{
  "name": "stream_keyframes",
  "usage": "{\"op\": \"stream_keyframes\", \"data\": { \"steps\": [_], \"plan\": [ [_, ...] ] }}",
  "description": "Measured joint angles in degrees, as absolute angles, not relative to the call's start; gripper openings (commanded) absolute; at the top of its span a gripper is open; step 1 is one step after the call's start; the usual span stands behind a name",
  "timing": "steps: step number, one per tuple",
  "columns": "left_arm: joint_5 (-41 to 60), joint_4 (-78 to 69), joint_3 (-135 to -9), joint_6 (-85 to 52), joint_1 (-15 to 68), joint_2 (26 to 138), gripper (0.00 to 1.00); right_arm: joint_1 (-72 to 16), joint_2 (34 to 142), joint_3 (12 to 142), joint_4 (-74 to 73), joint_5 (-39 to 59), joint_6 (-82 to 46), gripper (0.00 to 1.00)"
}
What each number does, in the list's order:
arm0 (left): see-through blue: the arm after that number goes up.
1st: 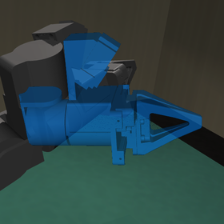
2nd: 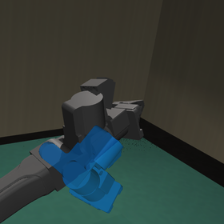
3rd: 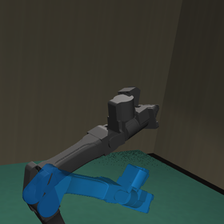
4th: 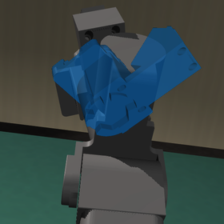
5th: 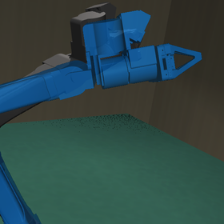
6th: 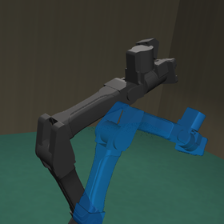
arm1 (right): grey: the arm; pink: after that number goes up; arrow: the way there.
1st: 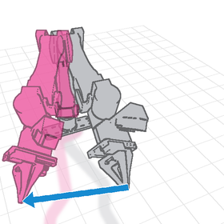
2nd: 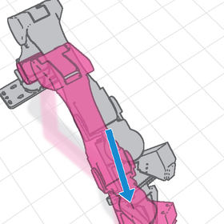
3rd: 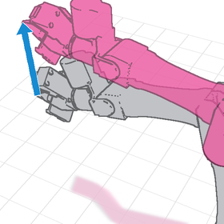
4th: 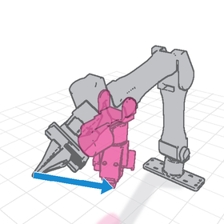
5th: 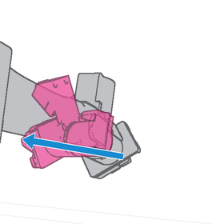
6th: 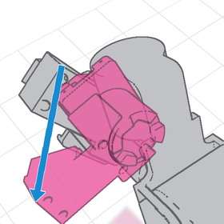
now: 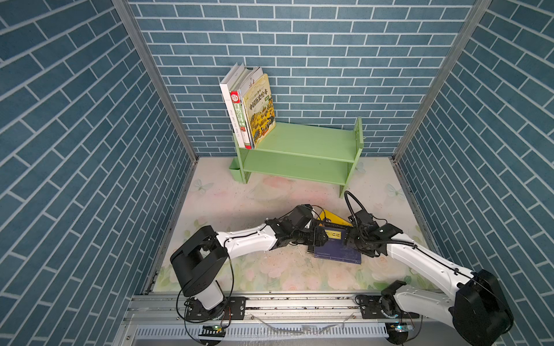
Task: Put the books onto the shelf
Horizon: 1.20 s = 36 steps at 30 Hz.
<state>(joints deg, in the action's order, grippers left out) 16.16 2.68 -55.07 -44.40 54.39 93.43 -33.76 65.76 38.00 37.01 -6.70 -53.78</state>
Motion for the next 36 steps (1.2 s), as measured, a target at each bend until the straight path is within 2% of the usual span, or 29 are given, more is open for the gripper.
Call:
{"op": "stream_keyframes", "data": {
  "steps": [21,31,36],
  "plan": [
    [15.57,2.68,-55.07,-44.42,54.11,93.38,0.92,-36.29,68.64,38.19,33.78,-6.11,-54.85,0.80],
    [13.43,3.88,-52.84,-44.36,52.36,90.39,0.91,-40.25,74.94,41.41,30.79,-5.96,-56.21,0.80],
    [11.38,7.03,-50.02,-44.36,52.25,87.85,0.88,-41.17,77.38,43.00,29.74,-6.04,-56.69,0.80]
  ]
}}
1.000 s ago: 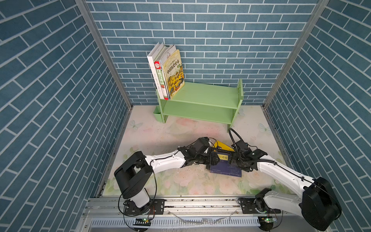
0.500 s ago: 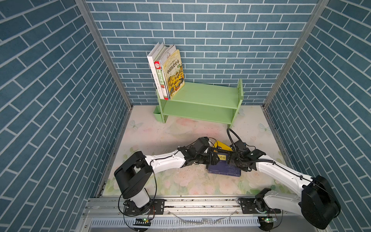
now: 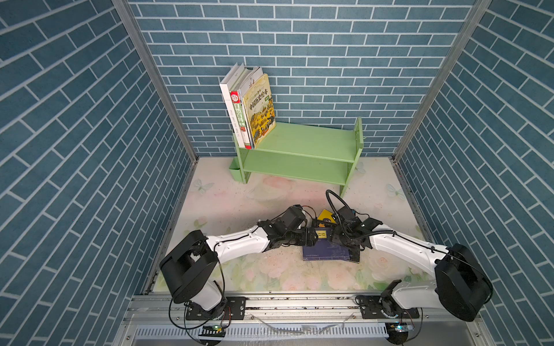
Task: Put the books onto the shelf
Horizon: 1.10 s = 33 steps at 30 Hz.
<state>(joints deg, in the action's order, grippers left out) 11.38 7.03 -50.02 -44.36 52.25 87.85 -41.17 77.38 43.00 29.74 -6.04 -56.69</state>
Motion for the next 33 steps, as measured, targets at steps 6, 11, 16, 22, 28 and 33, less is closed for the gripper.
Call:
{"op": "stream_keyframes", "data": {
  "steps": [6,11,16,22,28,33],
  "plan": [
    [10.66,8.29,-47.46,-44.71,52.25,87.15,0.80,-41.41,78.06,43.35,29.32,-6.15,-56.75,0.80],
    [12.86,4.60,-47.07,-45.89,52.23,89.80,0.74,-41.52,78.17,43.35,29.30,-6.28,-56.75,0.79],
    [16.29,-0.95,-47.07,-48.18,52.10,93.58,0.64,-41.58,78.28,43.35,29.08,-6.28,-56.73,0.79],
    [16.45,-1.61,-47.07,-49.45,51.48,94.08,0.41,-41.65,78.54,43.42,29.02,-6.35,-56.73,0.79],
    [15.31,-1.15,-46.98,-49.23,50.74,92.53,0.23,-41.69,81.28,45.74,29.45,-6.79,-56.64,0.79],
    [14.76,-0.71,-46.26,-48.60,48.38,88.77,0.20,-42.17,85.41,49.47,28.62,-6.94,-56.49,0.79]
  ]
}}
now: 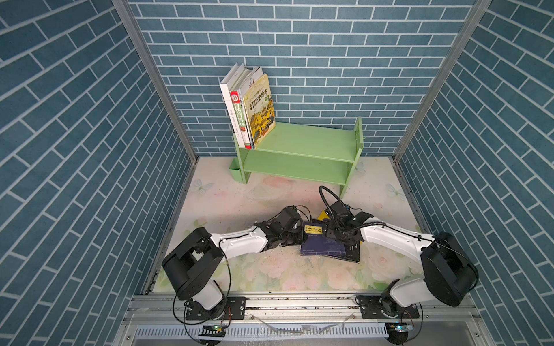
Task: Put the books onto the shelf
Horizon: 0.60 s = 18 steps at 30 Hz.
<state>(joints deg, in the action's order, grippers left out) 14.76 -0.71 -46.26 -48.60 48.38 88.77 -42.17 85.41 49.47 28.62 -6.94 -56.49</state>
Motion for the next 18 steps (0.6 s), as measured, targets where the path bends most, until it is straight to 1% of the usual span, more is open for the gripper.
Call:
{"op": "stream_keyframes", "data": {
  "steps": [4,12,15,17,18],
  "plan": [
    [13.76,1.91,-45.43,-46.74,44.01,84.38,0.15,-43.05,88.79,52.45,24.53,-4.91,-56.07,0.79],
    [8.51,12.71,-45.12,-38.72,33.36,75.29,0.13,-45.69,95.68,58.67,16.32,2.04,-54.96,0.79],
    [6.20,14.90,-42.92,-36.86,29.76,72.05,0.14,-45.93,96.44,59.44,15.18,3.14,-54.52,0.79],
    [4.45,16.95,-40.69,-35.73,27.62,70.32,0.19,-45.98,96.44,59.44,15.27,3.36,-53.93,0.79],
    [3.99,17.54,-39.70,-35.29,26.85,69.84,0.21,-45.98,96.42,59.44,15.35,3.36,-53.69,0.79]
  ]
}}
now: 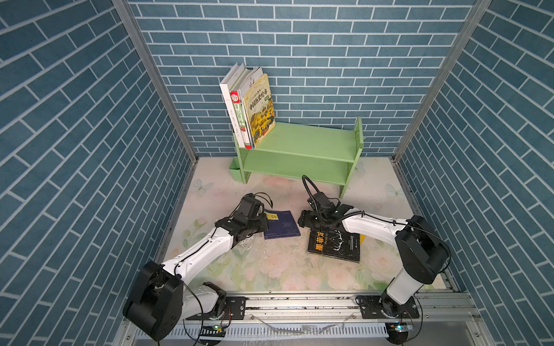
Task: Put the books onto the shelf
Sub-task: 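Pull the dark blue book off the stack with the left gripper onto the table, then grasp the black Murphy's law book edge with both grippers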
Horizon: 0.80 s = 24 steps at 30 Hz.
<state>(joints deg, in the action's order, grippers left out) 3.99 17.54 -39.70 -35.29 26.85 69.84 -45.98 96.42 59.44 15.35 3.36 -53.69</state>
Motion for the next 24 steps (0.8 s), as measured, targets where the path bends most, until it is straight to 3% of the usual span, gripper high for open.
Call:
{"op": "stream_keyframes", "data": {
  "steps": [1,6,8,18,24],
  "plan": [
    [3.40,18.59,-38.65,-34.85,26.06,69.43,0.23,-45.98,96.40,59.44,15.53,3.27,-53.49,0.79],
    [1.56,22.33,-36.99,-32.88,24.49,69.10,0.65,-45.50,95.29,59.44,18.74,2.09,-51.79,0.80],
    [1.17,22.87,-37.06,-32.56,24.45,68.88,0.73,-45.19,94.65,59.44,20.18,1.50,-51.18,0.80],
    [8.69,17.52,-35.83,-35.14,25.17,63.83,0.87,-40.25,84.93,55.99,26.00,-3.75,-50.63,0.90],
    [14.22,10.09,-34.79,-37.50,32.58,65.67,0.97,-35.57,76.09,48.75,28.75,-5.10,-50.72,0.93]
  ]
}}
